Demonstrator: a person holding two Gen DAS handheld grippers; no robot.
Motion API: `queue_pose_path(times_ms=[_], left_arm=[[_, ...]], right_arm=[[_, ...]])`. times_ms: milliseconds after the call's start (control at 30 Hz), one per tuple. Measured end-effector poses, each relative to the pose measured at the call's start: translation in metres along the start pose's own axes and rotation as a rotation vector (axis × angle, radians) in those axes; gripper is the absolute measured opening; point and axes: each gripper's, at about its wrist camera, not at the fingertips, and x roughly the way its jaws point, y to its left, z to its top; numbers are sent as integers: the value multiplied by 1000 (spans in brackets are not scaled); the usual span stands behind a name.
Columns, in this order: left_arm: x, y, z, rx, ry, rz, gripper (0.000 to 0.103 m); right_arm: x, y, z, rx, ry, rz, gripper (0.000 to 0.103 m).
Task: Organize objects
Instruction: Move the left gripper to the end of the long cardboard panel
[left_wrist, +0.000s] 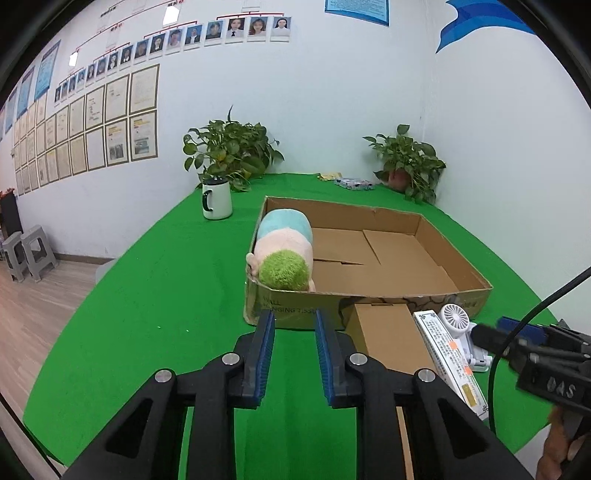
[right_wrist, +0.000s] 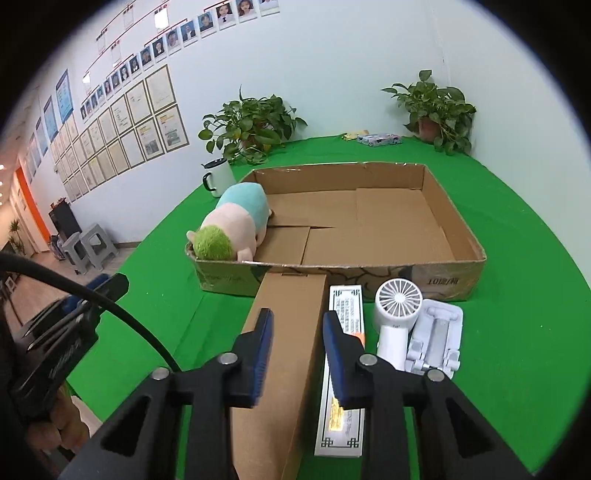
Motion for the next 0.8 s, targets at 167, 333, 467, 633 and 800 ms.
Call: queue_pose_path(times_ms=[167, 333, 467, 633, 800], left_arm=[[-11, 3, -3, -72, -47, -33, 102], [-4, 2, -4, -53, -9, -21, 102], [4, -3, -9, -41, 35, -51, 102], [20, -10, -18, -27, 112, -111, 102], [32, -9, -26, -53, 180, -190, 102]], right_arm=[[-4, -9, -10, 27, -10, 12, 92], [-9, -14, -21, 45, 10, 75, 92], [-16, -3, -38, 27, 35, 177, 93], [-19, 17, -54, -5, 81, 243, 93], [-8, 22, -78, 25, 161, 217, 93]])
